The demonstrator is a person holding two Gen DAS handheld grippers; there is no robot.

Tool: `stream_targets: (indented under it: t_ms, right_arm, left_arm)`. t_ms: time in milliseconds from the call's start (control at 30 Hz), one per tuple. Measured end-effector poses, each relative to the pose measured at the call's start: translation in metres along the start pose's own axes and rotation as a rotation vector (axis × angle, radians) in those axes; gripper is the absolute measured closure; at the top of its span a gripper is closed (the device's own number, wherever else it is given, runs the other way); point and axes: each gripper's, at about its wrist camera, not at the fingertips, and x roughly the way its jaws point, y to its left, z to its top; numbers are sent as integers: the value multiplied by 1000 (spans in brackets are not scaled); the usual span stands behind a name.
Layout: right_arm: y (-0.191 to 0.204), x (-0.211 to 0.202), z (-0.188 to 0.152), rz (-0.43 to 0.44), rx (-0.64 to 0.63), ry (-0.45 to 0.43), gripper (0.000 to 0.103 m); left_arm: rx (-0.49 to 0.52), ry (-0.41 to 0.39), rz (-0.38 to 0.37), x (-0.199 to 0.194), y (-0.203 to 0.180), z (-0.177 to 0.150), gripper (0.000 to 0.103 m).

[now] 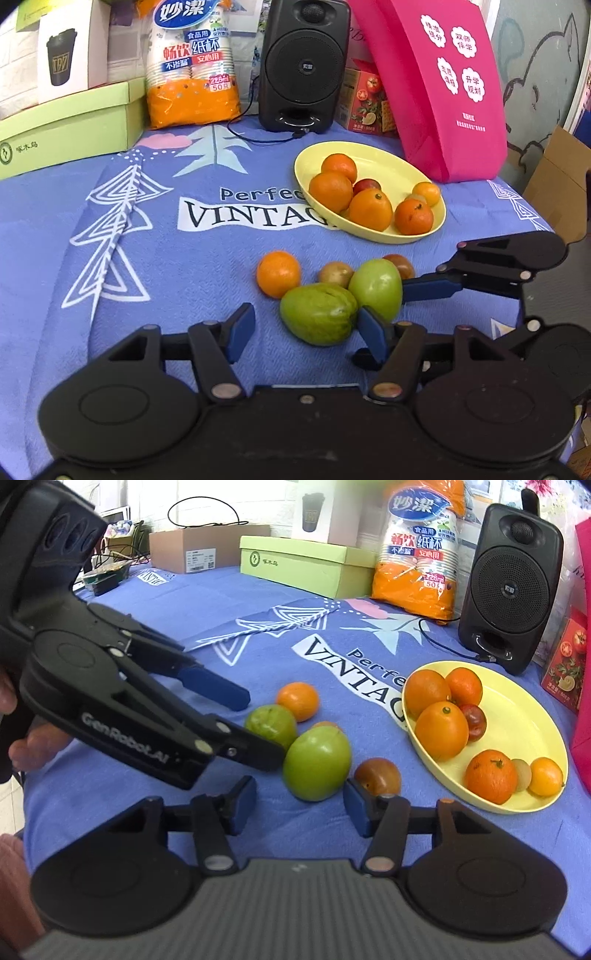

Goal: Organize fruits
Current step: 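Move both tools toward the green fruits in the pile, then grasp a large green fruit with the left tool while the right tool grasps a green apple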

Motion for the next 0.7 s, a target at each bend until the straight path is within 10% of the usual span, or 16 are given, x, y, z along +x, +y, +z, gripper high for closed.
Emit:
stream_targets:
  t_ms: [167, 700]
  right_arm:
    - [-7, 2, 1, -8, -21, -7, 51]
    - [-10, 4, 6, 13, -54, -7, 62]
  left_arm:
    - [32, 7, -22, 2, -7, 4, 57]
    - [35, 6, -31, -10, -10, -2, 58]
